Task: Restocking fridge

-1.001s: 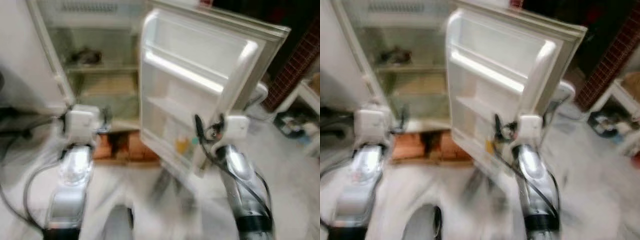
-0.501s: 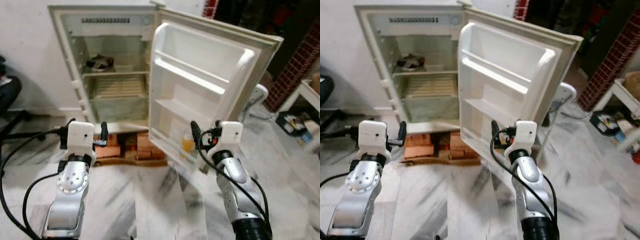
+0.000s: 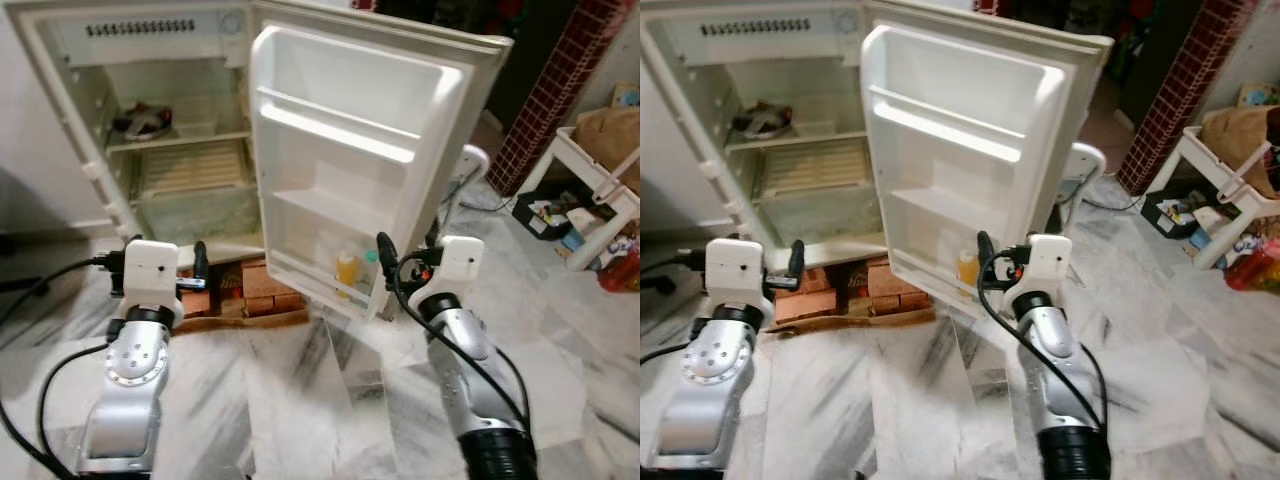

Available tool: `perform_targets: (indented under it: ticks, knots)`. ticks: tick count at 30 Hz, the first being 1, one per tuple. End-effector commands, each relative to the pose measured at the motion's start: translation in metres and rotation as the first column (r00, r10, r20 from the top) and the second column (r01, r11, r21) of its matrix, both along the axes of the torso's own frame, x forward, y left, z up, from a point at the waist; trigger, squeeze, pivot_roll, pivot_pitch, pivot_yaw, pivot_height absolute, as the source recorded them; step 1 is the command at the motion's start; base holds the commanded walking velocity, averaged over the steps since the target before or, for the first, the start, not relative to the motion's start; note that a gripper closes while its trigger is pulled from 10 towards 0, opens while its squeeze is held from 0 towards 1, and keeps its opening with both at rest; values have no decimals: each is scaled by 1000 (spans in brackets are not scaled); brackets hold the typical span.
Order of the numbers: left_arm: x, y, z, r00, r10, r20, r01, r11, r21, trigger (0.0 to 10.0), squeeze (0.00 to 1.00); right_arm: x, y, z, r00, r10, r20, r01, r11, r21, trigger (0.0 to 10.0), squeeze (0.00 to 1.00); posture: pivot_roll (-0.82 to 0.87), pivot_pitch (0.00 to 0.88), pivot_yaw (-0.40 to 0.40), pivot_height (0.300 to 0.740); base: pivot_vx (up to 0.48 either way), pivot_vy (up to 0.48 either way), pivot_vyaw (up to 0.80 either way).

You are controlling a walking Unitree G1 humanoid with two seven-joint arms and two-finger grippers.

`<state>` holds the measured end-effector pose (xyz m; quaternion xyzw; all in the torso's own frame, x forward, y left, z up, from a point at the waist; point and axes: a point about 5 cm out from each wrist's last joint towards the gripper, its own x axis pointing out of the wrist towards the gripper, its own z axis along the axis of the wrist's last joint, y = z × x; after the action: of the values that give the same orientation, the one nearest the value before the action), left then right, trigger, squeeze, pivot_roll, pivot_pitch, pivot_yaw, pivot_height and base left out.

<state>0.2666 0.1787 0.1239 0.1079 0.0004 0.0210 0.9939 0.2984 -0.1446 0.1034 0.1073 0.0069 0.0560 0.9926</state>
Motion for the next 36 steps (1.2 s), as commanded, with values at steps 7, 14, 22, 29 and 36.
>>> perform_targets:
  ticks: [7, 14, 22, 29, 36]
  knots:
    - [1, 3, 2, 1000, 5, 2, -5, 1000, 4, 10000, 0, 0, 5, 1, 1000, 12, 4, -12, 1000, -14, 10000, 0, 83, 10, -25, 740, 69, -416, 0]
    - [2, 5, 0, 1000, 12, -4, -12, 1000, 13, 10000, 0, -1, 12, -1, 999, 43, 1, -42, 999, -24, 10000, 0, 81, 9, -28, 740, 277, -389, 0]
    - [0, 4, 1, 1000, 10, 16, -10, 1000, -13, 10000, 0, -4, 15, 1, 995, 99, 20, -98, 995, -33, 10000, 0, 84, 9, -29, 740, 116, -131, 0]
    - [0, 4, 2, 1000, -4, 20, 4, 1000, -21, 10000, 0, -2, 11, 4, 997, 69, 34, -67, 996, -55, 10000, 0, 82, 8, -30, 740, 40, 0, 538]
    - [-1, 1, 2, 1000, -15, 20, 15, 999, -37, 10000, 0, -3, 11, 4, 997, 71, 38, -69, 996, -54, 10000, 0, 82, 9, -31, 740, 387, 0, 0]
